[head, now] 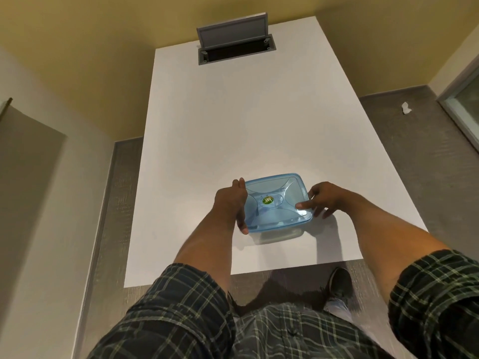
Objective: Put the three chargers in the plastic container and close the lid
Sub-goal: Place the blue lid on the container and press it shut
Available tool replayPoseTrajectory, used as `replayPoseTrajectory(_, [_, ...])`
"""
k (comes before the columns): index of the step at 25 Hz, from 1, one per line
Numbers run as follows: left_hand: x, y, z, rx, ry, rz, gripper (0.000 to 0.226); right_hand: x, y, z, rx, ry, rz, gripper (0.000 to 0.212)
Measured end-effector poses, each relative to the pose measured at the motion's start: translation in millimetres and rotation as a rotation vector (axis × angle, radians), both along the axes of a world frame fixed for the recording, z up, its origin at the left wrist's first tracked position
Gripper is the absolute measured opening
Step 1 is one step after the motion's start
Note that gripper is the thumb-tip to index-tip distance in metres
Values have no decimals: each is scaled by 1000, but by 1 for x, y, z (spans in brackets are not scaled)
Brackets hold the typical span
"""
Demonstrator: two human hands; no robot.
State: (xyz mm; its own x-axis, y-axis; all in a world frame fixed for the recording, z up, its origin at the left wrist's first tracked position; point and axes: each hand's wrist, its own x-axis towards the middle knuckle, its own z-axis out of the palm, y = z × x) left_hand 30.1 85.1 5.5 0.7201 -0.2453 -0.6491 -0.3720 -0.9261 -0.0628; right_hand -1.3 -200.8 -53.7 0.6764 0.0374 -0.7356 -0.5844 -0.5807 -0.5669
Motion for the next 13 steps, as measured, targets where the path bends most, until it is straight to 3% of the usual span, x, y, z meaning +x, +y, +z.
replayPoseTrajectory(7, [-1,1,-1,2,1,-9,166,-6,-4,12,-35,106,206,52])
replayPoseTrajectory(13, [1,-1,-2,24,-4,-16,168,-8,-1,15,-59,70,314,49])
